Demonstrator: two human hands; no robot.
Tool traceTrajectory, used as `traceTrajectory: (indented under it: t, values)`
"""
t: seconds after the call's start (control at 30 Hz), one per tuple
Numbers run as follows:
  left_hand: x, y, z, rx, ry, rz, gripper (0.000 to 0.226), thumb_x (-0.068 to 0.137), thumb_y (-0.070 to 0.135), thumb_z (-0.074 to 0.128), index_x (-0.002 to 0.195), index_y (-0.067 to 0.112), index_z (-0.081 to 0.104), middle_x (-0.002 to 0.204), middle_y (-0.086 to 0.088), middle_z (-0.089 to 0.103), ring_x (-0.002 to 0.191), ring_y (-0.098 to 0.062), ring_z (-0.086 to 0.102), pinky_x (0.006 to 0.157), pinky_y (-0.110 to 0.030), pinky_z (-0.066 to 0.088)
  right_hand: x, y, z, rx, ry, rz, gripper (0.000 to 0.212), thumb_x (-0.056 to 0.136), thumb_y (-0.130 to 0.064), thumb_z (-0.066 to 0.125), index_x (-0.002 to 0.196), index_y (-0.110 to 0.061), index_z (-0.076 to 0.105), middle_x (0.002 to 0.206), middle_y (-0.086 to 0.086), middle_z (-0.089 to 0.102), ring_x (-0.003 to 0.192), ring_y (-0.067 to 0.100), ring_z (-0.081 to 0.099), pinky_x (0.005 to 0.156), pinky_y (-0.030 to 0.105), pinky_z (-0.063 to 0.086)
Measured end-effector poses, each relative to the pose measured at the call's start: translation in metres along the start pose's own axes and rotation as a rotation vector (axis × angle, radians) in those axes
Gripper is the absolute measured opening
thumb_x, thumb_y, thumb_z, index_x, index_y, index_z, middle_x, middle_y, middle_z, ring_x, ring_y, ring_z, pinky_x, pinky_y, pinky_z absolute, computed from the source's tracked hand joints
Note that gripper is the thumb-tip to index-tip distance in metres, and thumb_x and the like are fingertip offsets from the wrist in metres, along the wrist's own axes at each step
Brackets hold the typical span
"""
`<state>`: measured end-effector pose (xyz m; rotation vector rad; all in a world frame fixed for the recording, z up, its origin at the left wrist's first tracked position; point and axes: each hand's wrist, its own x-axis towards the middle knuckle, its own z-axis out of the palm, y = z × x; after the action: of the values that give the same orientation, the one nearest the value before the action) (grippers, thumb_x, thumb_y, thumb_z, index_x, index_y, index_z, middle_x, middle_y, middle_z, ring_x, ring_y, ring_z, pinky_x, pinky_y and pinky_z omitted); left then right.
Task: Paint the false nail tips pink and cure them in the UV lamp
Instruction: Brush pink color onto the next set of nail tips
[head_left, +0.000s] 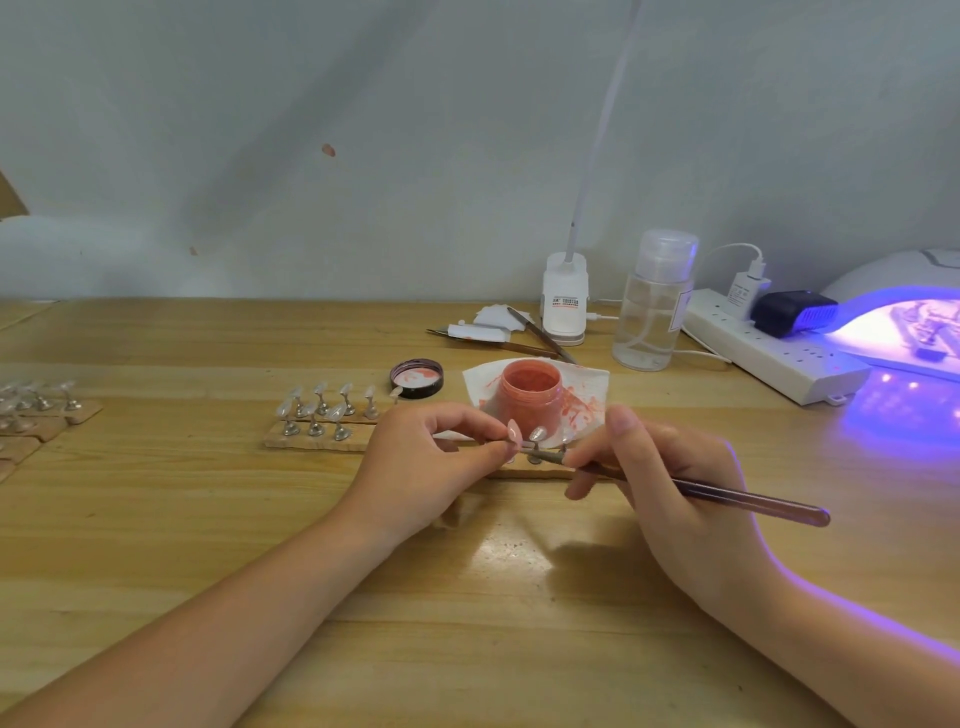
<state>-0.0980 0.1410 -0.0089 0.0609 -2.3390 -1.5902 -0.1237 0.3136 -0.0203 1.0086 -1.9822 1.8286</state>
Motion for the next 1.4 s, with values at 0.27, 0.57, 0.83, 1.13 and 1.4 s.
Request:
traceTrajectory:
  t: [0.27, 0.57, 0.83, 1.13, 1.4]
  values:
    - [-0.0001, 0.0007, 0.0004, 0.005, 0.005, -0.016, 0.014, 0.071, 0.018, 0.077, 0.062, 0.026, 0.070, 0.071, 0.010, 0.071, 0.042, 0.005, 0.044, 0.043, -0.006, 0.032, 0.0046, -0.0009, 0.0007, -0.087, 0.019, 0.004, 0.030, 0.093, -0.030, 0.048, 0.071, -0.019, 0.066, 0.060, -0.005, 0.065, 0.050, -0.003, 0.054, 0.053, 0.003, 0.034]
    - [-0.0005, 0.0016, -0.0003, -0.017, 0.001, 0.001, 0.023, 0.070, 0.017, 0.077, 0.057, 0.032, 0.067, 0.074, 0.015, 0.070, 0.046, 0.009, 0.051, 0.046, -0.006, 0.036, -0.0003, -0.0020, -0.0007, 0.081, 0.017, -0.005, 0.042, 0.092, -0.029, 0.042, 0.068, -0.005, 0.066, 0.053, 0.007, 0.062, 0.046, -0.001, 0.052, 0.054, 0.003, 0.036]
    - [0.0000, 0.0004, -0.0006, -0.013, 0.006, -0.004, 0.019, 0.070, 0.019, 0.078, 0.059, 0.032, 0.068, 0.075, 0.014, 0.070, 0.045, 0.005, 0.049, 0.045, -0.006, 0.036, 0.0030, -0.0026, 0.0009, 0.036, 0.015, 0.055, 0.037, 0.090, -0.027, 0.043, 0.069, -0.008, 0.067, 0.056, 0.004, 0.064, 0.047, -0.001, 0.053, 0.051, 0.003, 0.035]
    - [-0.0010, -0.0011, -0.0021, -0.071, -0.013, 0.011, 0.022, 0.073, 0.013, 0.074, 0.067, 0.034, 0.073, 0.072, 0.003, 0.072, 0.037, -0.002, 0.043, 0.039, -0.014, 0.038, 0.0008, -0.0031, -0.0013, 0.086, 0.062, 0.025, 0.038, 0.093, -0.026, 0.047, 0.068, -0.006, 0.066, 0.057, 0.006, 0.063, 0.048, 0.001, 0.054, 0.052, 0.003, 0.036]
    - [-0.0006, -0.0043, -0.0012, -0.031, -0.051, 0.032, 0.021, 0.079, 0.009, 0.069, 0.076, 0.030, 0.072, 0.039, 0.011, 0.055, 0.034, -0.002, 0.038, 0.040, -0.009, 0.031, 0.0036, -0.0004, -0.0020, -0.037, 0.060, 0.022, 0.035, 0.090, -0.038, 0.041, 0.072, -0.022, 0.066, 0.063, -0.004, 0.065, 0.058, 0.004, 0.057, 0.056, 0.006, 0.036]
